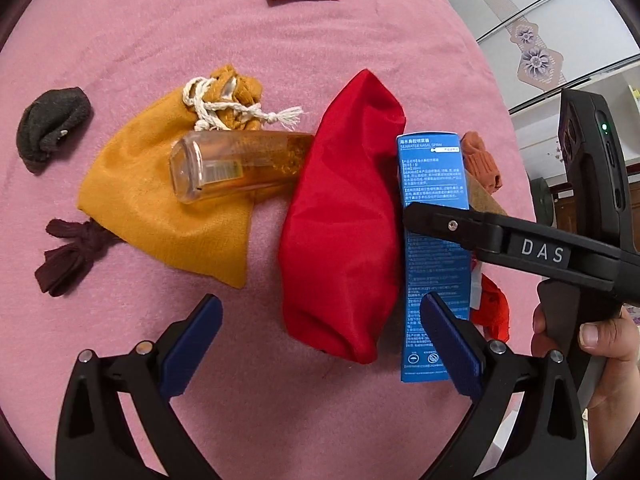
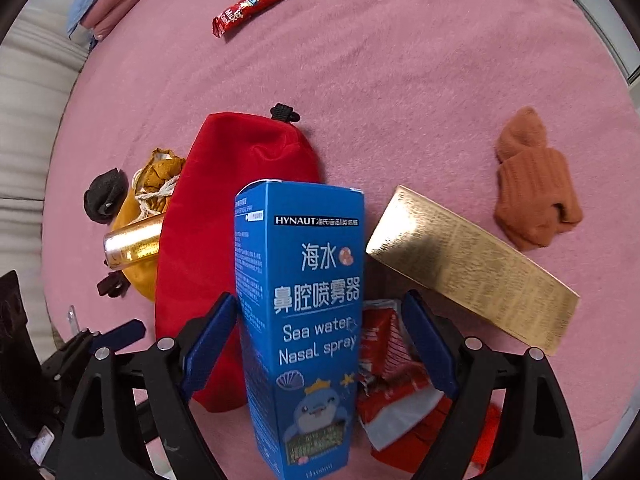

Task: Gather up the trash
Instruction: 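Grasp the blue nasal spray box with the right tool, then grasp the red cloth bag with the left tool while the right tool holds the box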

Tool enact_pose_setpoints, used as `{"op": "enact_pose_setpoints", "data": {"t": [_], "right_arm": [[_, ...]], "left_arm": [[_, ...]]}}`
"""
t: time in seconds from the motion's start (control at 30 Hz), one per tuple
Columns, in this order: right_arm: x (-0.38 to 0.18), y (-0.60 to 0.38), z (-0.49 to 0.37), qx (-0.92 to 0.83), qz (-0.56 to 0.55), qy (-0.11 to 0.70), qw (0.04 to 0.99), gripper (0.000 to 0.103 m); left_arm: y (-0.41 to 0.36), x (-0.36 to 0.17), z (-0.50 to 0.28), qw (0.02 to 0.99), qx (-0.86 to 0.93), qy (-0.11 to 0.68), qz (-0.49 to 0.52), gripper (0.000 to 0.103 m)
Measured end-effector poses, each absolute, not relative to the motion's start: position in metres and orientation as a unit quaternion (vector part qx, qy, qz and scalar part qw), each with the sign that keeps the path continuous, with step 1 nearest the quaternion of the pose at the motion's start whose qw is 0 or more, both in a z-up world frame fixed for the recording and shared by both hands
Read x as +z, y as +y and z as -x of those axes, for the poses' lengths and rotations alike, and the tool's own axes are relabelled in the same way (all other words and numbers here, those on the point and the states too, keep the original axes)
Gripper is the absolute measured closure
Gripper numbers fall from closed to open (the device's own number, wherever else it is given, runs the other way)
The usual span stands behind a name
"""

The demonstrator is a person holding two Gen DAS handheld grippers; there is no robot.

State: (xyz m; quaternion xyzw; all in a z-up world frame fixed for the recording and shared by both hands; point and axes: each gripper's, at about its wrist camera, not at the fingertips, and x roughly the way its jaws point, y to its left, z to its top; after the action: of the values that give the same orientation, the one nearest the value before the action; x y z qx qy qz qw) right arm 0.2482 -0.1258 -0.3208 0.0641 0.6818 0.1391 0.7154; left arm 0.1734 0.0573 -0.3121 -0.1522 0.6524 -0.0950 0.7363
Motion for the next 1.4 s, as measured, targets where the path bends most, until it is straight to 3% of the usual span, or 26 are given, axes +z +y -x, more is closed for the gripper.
{"op": "enact_pose_setpoints", "data": {"t": [0.07, 0.13, 0.77, 0.8, 0.83, 0.97, 1.03, 1.2, 1.4], "right_arm": [[-0.322, -0.122, -0.249, 0.141, -0.056, 0.682, 0.716, 0.025], [-0.320, -0.119, -0.251, 0.150, -0.056, 0.677, 0.718, 0.041], [-0.262, -0.169, -0.237, 0.185, -0.112, 0.632, 0.744, 0.043], [-0.261, -0.174, -0.236, 0.184, -0.119, 0.631, 0.744, 0.043], [-0.261, -0.175, -0.234, 0.182, -0.123, 0.631, 0.744, 0.043], [-0.259, -0.183, -0.227, 0.181, -0.132, 0.630, 0.743, 0.043], [-0.256, -0.184, -0.222, 0.186, -0.138, 0.630, 0.741, 0.043], [-0.244, -0.187, -0.204, 0.203, -0.143, 0.624, 0.741, 0.043], [-0.221, -0.202, -0.184, 0.207, -0.147, 0.614, 0.747, 0.043]], "left_arm": [[0.057, -0.314, -0.174, 0.735, -0.093, 0.654, 0.156, 0.004], [0.055, -0.317, -0.175, 0.734, -0.089, 0.655, 0.156, 0.004], [0.038, -0.345, -0.204, 0.716, -0.079, 0.669, 0.185, 0.007], [0.038, -0.347, -0.205, 0.711, -0.080, 0.670, 0.197, 0.017], [0.037, -0.348, -0.206, 0.708, -0.077, 0.673, 0.200, 0.034], [0.028, -0.347, -0.205, 0.703, -0.056, 0.686, 0.181, 0.063], [0.026, -0.341, -0.201, 0.704, -0.051, 0.685, 0.180, 0.083], [0.018, -0.314, -0.185, 0.719, -0.052, 0.668, 0.184, 0.091], [-0.003, -0.273, -0.165, 0.736, -0.072, 0.645, 0.192, 0.092]]}}
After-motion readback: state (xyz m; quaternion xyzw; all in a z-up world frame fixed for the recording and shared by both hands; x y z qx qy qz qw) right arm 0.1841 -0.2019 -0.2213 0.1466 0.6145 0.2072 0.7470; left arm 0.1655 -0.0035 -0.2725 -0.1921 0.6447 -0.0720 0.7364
